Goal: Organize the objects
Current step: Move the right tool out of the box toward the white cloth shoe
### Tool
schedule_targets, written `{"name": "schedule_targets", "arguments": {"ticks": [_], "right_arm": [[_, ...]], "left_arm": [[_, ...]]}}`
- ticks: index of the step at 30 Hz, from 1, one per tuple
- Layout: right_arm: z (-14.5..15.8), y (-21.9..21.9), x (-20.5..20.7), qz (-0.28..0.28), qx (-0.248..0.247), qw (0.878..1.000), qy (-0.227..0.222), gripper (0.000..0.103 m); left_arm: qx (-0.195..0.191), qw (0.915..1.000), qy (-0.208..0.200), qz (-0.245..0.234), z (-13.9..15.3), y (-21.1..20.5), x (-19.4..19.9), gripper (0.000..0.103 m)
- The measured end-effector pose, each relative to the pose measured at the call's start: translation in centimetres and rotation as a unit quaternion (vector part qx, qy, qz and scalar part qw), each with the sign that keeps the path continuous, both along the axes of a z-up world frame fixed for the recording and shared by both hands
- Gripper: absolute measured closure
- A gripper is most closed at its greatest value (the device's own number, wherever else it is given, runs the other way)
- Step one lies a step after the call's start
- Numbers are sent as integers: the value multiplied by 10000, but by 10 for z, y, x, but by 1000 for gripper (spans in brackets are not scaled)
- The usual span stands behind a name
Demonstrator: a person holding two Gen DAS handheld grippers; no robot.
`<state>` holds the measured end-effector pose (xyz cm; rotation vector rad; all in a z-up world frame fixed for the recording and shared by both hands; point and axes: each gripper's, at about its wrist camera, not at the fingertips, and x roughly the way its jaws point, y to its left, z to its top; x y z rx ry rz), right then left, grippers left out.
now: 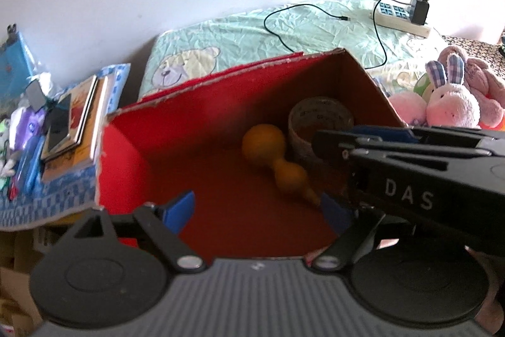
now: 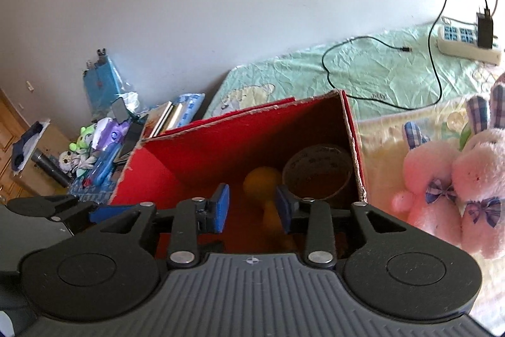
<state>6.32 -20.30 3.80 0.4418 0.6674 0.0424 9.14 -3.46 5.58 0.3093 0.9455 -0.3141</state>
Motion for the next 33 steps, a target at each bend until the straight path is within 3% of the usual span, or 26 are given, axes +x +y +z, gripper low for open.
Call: {"name": "schedule_targets", "arguments": {"ticks": [3, 7, 20, 33], "right_arm": [[4, 1, -9, 112, -18, 9999, -118, 65], [8, 3, -21, 234, -17, 9994, -237, 56], [13, -1, -53, 723, 290, 9967, -233, 56], [10, -8, -84, 884, 436, 9948, -267, 56]], "left_arm": [[17, 9999, -11, 143, 2, 0, -11, 14], [34, 9995, -88, 302, 6, -1, -26, 13], [108, 9959, -137, 892, 9, 1, -64, 13], [302, 9926, -155, 1168, 7, -9, -92, 11]]}}
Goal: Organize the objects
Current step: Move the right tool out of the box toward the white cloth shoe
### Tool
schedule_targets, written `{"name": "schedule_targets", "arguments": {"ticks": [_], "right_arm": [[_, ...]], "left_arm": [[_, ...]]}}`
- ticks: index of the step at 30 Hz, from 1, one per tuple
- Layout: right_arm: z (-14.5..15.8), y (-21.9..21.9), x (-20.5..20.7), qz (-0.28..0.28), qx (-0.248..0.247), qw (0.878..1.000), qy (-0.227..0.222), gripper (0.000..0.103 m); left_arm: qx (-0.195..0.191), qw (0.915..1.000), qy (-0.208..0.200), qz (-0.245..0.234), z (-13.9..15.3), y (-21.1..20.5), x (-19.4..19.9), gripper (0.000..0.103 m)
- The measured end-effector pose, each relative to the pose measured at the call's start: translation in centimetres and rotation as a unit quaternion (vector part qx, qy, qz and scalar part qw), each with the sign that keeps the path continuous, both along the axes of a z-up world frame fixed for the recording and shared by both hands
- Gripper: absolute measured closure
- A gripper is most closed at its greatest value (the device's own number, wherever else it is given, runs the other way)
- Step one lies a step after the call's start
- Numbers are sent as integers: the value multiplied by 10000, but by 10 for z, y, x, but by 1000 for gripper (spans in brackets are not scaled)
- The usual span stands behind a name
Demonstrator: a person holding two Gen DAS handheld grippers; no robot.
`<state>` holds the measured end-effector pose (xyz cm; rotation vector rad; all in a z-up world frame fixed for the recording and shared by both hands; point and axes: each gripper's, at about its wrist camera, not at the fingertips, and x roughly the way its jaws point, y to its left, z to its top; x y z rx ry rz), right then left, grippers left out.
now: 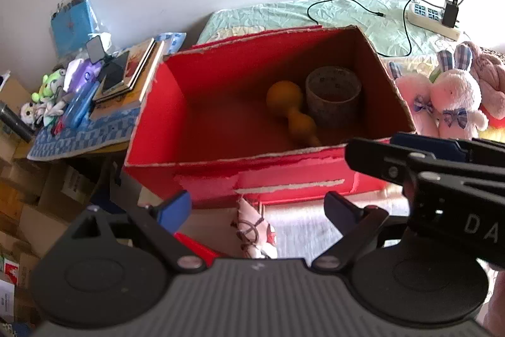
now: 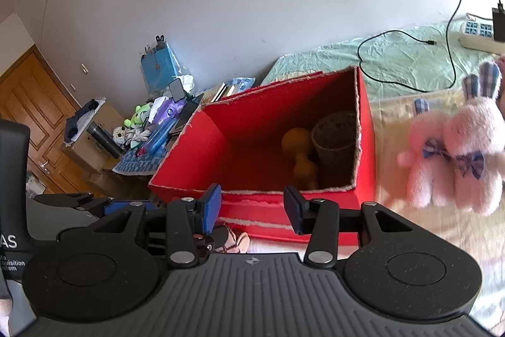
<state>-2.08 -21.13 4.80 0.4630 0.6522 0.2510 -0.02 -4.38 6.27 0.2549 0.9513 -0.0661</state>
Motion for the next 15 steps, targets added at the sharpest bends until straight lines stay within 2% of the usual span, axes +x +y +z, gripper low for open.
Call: {"name": "schedule_targets", "arguments": {"ticks": [15], "right_arm": [[-23, -8, -15, -26, 327, 9988, 361, 53]], "left_arm": [[203, 9996, 151, 137, -13, -7, -15, 11]]}}
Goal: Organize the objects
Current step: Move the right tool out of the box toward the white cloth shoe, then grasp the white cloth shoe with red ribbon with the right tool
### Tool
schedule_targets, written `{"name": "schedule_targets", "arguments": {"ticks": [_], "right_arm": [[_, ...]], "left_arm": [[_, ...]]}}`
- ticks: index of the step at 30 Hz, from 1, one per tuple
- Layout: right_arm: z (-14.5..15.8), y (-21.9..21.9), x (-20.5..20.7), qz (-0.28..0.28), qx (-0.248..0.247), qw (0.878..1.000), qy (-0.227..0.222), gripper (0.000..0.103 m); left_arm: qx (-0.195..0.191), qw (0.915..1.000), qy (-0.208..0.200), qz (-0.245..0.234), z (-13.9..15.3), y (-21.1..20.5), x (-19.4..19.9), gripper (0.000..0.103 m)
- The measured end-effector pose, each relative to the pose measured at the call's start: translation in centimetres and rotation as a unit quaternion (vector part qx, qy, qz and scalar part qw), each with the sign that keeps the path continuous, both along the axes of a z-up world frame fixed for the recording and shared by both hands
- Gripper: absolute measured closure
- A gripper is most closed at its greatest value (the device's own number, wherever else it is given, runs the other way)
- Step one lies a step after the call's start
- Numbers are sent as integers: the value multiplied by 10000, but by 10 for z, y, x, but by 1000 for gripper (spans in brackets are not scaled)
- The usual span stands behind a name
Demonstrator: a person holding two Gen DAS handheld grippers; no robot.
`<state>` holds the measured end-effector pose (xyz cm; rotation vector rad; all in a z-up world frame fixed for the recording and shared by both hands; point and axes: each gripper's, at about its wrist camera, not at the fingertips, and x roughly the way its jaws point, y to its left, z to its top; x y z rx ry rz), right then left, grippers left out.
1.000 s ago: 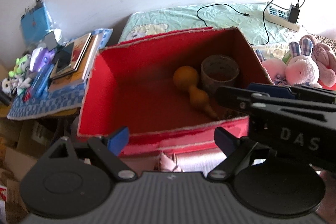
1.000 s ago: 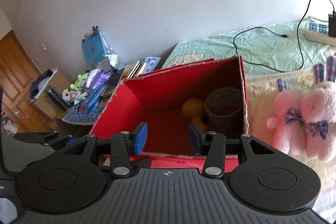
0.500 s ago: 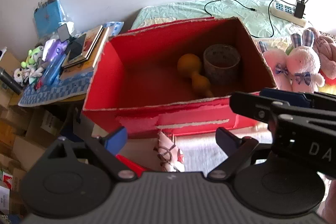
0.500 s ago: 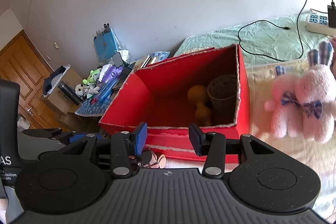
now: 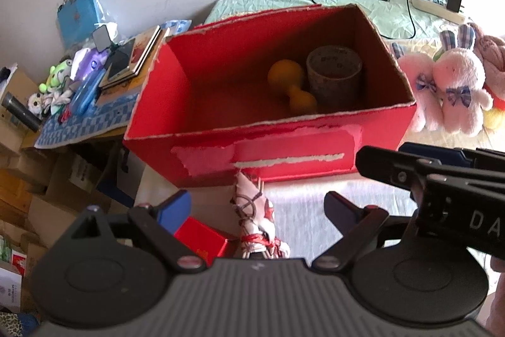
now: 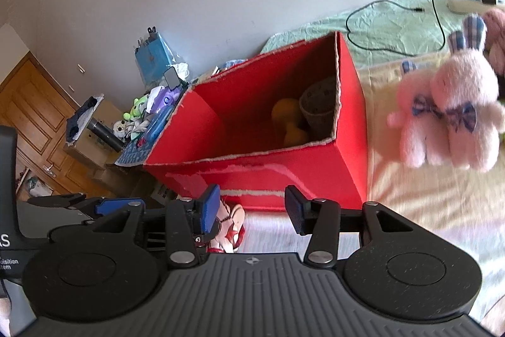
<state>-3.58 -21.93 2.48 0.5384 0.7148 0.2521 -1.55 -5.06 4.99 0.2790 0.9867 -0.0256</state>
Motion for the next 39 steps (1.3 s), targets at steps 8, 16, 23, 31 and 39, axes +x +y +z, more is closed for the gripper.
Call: {"name": "schedule_targets", "arguments": {"ticks": [8, 16, 23, 31, 39], "right_arm": [[-18, 2, -2, 82, 241, 9993, 282, 48], [-28, 12, 4, 236, 255, 9981, 518, 48], [-41, 26, 18, 566, 260, 9945, 837, 48], [-49, 44, 35, 759, 402, 9908, 1048, 48], [-60, 63, 54, 950, 344, 9862, 1310, 48]], "left_arm": [[116, 9998, 104, 140, -12, 4, -5, 11], [-51, 9997, 70, 223, -18, 37, -4, 11], [-648, 9978, 116, -1, -20, 75, -6, 11], [-782, 9954, 100, -551, -27, 98, -14, 13], [-1238, 9863, 229, -1064, -31, 115, -19, 15]]}}
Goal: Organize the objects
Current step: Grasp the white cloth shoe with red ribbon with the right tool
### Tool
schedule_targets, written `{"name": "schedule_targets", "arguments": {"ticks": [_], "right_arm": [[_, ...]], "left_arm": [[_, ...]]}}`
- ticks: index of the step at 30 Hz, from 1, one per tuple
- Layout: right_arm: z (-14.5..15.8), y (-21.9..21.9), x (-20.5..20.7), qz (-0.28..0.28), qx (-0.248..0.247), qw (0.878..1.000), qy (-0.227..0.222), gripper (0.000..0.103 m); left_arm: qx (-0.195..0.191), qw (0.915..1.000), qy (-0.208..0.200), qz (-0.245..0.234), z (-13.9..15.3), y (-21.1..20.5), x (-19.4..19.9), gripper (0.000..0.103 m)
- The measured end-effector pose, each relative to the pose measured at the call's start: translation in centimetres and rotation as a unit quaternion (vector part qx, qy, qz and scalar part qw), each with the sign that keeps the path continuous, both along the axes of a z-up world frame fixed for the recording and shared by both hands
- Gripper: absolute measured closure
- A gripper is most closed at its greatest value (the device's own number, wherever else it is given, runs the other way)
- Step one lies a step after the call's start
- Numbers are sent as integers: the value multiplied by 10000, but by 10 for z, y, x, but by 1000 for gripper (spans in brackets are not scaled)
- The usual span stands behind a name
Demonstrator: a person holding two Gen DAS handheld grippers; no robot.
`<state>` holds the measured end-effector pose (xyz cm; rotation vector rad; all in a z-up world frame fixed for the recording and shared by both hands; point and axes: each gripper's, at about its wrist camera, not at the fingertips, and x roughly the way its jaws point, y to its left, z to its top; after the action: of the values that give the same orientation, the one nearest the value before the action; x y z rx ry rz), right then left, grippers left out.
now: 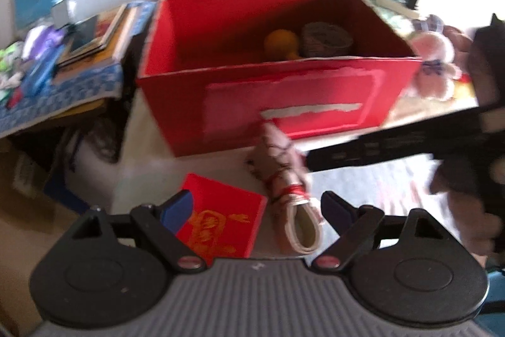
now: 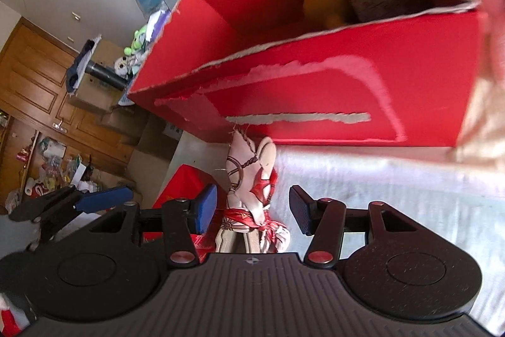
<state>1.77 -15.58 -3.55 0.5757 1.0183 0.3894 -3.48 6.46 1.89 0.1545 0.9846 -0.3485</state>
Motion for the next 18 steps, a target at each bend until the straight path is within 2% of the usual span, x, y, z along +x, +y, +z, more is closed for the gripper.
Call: {"name": "schedule_targets", "arguments": {"ticks": [5, 13, 14, 16, 18], "right_arm": [[-6, 10, 12, 104, -133, 9998, 125, 48], [-25, 12, 23, 212, -138, 9980, 576, 50], [-27, 10, 24, 211, -81, 9976, 652, 52], [-28, 6, 23, 231, 106, 9969, 742, 67], [-29, 0, 24, 177, 324, 9958, 838, 71]], "left_arm": [[-77, 9991, 1, -415, -5, -16, -1, 16], [-82, 9982, 265, -540, -18, -21, 12, 26], [-64, 9980, 271, -563, -19, -22, 13, 27], [-27, 9977, 295, -610, -21, -25, 15, 29], [-23, 9972, 347, -655, -23, -28, 17, 32]]}}
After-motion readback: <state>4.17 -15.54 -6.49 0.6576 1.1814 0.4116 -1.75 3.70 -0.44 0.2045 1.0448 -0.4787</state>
